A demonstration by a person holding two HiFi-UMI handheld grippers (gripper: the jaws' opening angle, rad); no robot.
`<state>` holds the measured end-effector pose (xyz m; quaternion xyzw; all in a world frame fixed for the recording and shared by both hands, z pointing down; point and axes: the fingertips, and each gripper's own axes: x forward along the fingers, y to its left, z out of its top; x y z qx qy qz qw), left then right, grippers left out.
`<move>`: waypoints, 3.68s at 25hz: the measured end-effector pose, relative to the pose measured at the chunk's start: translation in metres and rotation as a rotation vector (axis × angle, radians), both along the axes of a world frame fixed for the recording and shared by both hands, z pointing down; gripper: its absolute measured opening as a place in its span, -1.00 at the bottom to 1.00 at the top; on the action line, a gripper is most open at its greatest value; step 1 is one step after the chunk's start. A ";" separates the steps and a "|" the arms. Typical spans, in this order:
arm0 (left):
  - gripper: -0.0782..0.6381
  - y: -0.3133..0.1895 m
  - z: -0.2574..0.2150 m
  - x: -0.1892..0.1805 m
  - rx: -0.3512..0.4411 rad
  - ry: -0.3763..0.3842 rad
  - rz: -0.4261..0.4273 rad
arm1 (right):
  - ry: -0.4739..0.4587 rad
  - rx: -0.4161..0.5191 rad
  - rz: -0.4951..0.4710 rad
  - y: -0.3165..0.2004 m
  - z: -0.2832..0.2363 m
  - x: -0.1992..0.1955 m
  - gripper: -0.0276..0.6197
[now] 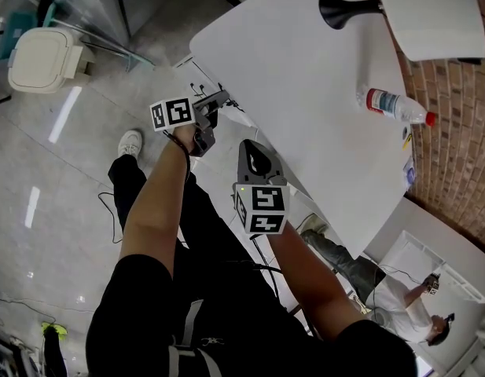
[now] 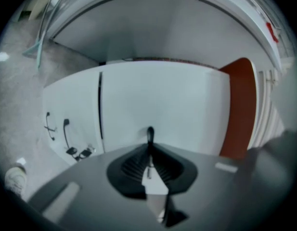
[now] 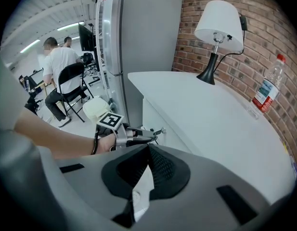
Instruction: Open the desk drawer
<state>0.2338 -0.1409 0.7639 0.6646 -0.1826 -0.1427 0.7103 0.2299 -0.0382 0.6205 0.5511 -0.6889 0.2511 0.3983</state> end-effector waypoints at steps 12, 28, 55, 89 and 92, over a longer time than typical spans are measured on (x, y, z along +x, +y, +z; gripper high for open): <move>-0.71 0.015 -0.001 -0.019 0.003 -0.029 0.054 | -0.017 0.017 -0.002 -0.002 -0.007 -0.013 -0.92; -0.66 0.063 0.015 -0.070 -0.104 0.003 -0.029 | -0.041 0.015 0.010 -0.007 -0.003 -0.022 -0.92; -0.73 0.049 0.001 -0.060 -0.065 -0.052 0.009 | -0.039 0.046 0.031 -0.009 -0.023 -0.005 -0.92; -0.79 0.026 -0.371 -0.187 0.697 -1.142 -0.100 | -0.421 0.454 0.050 -0.056 -0.257 -0.034 -0.92; -0.79 0.021 -0.403 -0.177 0.755 -1.190 -0.042 | -0.436 0.525 0.085 -0.067 -0.290 -0.027 -0.92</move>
